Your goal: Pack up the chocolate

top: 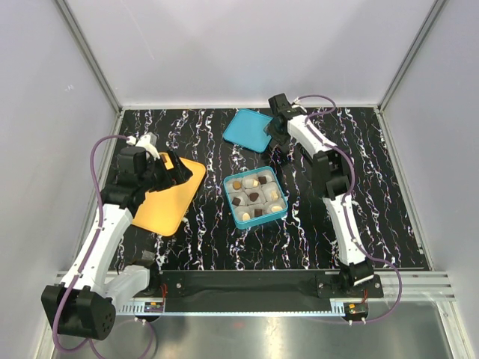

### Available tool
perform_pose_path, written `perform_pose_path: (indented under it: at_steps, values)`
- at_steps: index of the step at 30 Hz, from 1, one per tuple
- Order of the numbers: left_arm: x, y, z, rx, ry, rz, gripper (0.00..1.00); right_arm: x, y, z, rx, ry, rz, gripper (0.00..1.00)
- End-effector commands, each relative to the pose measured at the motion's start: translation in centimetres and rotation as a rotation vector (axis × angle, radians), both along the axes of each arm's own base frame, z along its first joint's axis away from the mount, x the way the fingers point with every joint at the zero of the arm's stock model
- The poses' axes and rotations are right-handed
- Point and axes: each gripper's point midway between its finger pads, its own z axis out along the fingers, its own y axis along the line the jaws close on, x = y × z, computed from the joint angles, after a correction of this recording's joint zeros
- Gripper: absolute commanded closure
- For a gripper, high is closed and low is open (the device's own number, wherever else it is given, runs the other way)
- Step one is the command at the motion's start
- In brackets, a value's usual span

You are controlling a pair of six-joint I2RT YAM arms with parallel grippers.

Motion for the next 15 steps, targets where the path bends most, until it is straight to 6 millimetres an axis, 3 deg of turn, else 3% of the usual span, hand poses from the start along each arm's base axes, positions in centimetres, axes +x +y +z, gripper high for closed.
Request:
perform_pose_path:
  at_steps: [1,10,15]
  values:
    - [0.6,-0.2,1.3,-0.009,-0.061,-0.02,0.01,1.3,1.8,0.3,0.045,-0.061,0.026,0.44]
    - [0.7,-0.1,1.3,-0.01,-0.06,-0.011,0.01,0.3,1.0,-2.3,-0.023,0.016,0.002,0.46]
    - [0.7,0.0,1.3,-0.012,-0.064,-0.007,0.01,-0.2,0.1,-2.7,-0.088,0.032,0.006,0.51]
